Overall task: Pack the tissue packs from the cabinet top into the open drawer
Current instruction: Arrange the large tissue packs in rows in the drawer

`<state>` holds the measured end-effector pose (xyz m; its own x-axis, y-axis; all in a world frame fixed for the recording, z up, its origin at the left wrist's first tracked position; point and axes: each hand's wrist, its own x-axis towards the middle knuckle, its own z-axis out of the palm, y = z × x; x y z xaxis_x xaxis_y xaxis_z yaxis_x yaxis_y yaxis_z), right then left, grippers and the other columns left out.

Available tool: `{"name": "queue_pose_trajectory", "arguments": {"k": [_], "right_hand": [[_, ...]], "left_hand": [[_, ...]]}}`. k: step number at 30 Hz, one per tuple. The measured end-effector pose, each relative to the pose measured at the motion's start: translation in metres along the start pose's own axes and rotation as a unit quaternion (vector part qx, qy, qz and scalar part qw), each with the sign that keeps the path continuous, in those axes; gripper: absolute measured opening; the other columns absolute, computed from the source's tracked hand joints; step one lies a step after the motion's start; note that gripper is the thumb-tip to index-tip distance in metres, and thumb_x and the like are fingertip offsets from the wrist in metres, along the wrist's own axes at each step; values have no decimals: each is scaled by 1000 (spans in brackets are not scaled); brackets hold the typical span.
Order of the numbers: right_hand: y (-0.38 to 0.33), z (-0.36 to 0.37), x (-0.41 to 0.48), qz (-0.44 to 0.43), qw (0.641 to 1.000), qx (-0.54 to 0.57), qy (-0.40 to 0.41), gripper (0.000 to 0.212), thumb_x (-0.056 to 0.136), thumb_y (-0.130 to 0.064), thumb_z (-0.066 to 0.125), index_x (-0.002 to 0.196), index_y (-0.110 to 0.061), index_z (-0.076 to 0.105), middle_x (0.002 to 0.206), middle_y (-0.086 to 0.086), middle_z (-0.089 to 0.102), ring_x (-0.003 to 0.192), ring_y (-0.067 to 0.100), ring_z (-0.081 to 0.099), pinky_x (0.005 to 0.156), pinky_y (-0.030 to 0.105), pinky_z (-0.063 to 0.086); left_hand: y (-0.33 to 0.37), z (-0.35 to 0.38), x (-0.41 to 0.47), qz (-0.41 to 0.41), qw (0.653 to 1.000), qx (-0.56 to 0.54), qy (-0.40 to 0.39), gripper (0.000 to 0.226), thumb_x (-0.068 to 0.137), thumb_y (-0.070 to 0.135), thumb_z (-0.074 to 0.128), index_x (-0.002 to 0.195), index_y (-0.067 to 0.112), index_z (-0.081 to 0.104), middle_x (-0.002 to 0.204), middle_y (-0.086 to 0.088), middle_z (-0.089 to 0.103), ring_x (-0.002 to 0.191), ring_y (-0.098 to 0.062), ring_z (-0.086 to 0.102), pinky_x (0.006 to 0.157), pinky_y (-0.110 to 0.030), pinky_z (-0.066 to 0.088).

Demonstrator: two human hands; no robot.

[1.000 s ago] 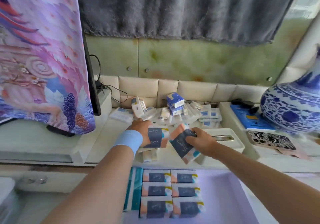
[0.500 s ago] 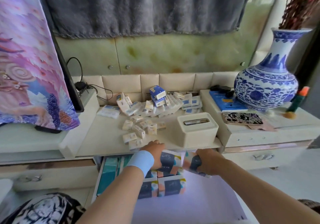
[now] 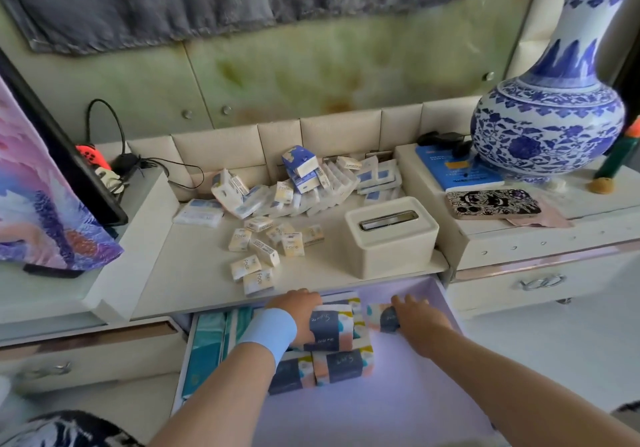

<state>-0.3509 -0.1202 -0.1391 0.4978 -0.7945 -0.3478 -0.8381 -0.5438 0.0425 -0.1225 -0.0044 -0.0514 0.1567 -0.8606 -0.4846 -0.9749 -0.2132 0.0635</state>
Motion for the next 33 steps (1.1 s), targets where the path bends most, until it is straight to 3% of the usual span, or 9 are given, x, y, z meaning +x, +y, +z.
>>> {"name": "queue_pose_trajectory", "arguments": {"k": [3, 9, 13, 16, 19, 22, 25, 29, 33], "right_hand": [[-3, 0, 5, 18, 999, 46, 12, 61, 94, -12, 57, 146, -15, 26, 143, 11, 37, 126, 30, 48, 95, 37, 48], [-8, -18, -6, 43, 996, 9, 75, 44, 92, -13, 55, 133, -14, 38, 132, 5, 49, 99, 25, 66, 67, 30, 47], [-14, -35, -24, 44, 985, 134, 103, 41, 94, -22, 51, 134, -24, 40, 128, 0, 57, 97, 23, 66, 74, 31, 52], [-11, -41, -40, -44, 962, 248, 107, 60, 89, -20, 56, 142, -33, 33, 141, -6, 49, 106, 22, 63, 84, 29, 51], [-5, -37, -54, -101, 965, 226, 87, 70, 83, -31, 57, 146, -39, 27, 142, -8, 45, 114, 22, 57, 91, 31, 51], [9, -29, -59, -73, 967, 235, 66, 58, 80, -45, 62, 135, -37, 41, 132, -9, 53, 111, 18, 57, 91, 28, 49], [32, -29, -56, -40, 967, 248, 32, 56, 74, -49, 66, 125, -34, 47, 122, -6, 59, 100, 18, 59, 84, 26, 50], [54, -33, -52, -10, 974, 225, -13, 57, 71, -40, 71, 121, -26, 48, 115, -2, 61, 95, 19, 58, 75, 23, 48], [46, -11, -42, -4, 984, 179, -25, 65, 76, -42, 70, 131, -23, 43, 128, 2, 47, 110, 24, 57, 90, 31, 50]], "left_hand": [[-2, 0, 5, 3, 1000, -21, 7, 59, 78, 33, 69, 131, 27, 47, 126, 0, 51, 110, -25, 55, 86, -37, 49], [11, -5, 10, 19, 997, -70, 30, 60, 75, 36, 70, 130, 30, 47, 123, 3, 50, 109, -23, 54, 91, -39, 49], [31, -8, 15, 44, 992, -102, 60, 55, 73, 36, 71, 124, 32, 50, 119, 5, 51, 107, -21, 54, 90, -38, 49], [48, -5, 20, 57, 990, -112, 70, 62, 71, 39, 73, 128, 31, 49, 121, 6, 49, 112, -22, 53, 91, -38, 49], [65, -2, 23, 75, 987, -122, 77, 59, 68, 36, 77, 121, 32, 52, 117, 7, 50, 108, -20, 53, 85, -34, 47], [77, 2, 26, 95, 984, -132, 77, 57, 68, 31, 79, 118, 32, 52, 120, 6, 50, 109, -20, 52, 88, -34, 47], [81, 6, 31, 90, 987, -117, 71, 58, 77, 31, 71, 129, 33, 47, 132, 6, 46, 120, -19, 47, 97, -40, 47], [74, 15, 36, 62, 998, -28, 6, 68, 85, 23, 65, 146, 30, 34, 152, 1, 28, 138, -24, 33, 107, -43, 40], [68, 33, 39, 48, 997, 39, -44, 86, 82, 27, 71, 152, 31, 21, 157, 2, 18, 143, -26, 24, 111, -47, 34]]}}
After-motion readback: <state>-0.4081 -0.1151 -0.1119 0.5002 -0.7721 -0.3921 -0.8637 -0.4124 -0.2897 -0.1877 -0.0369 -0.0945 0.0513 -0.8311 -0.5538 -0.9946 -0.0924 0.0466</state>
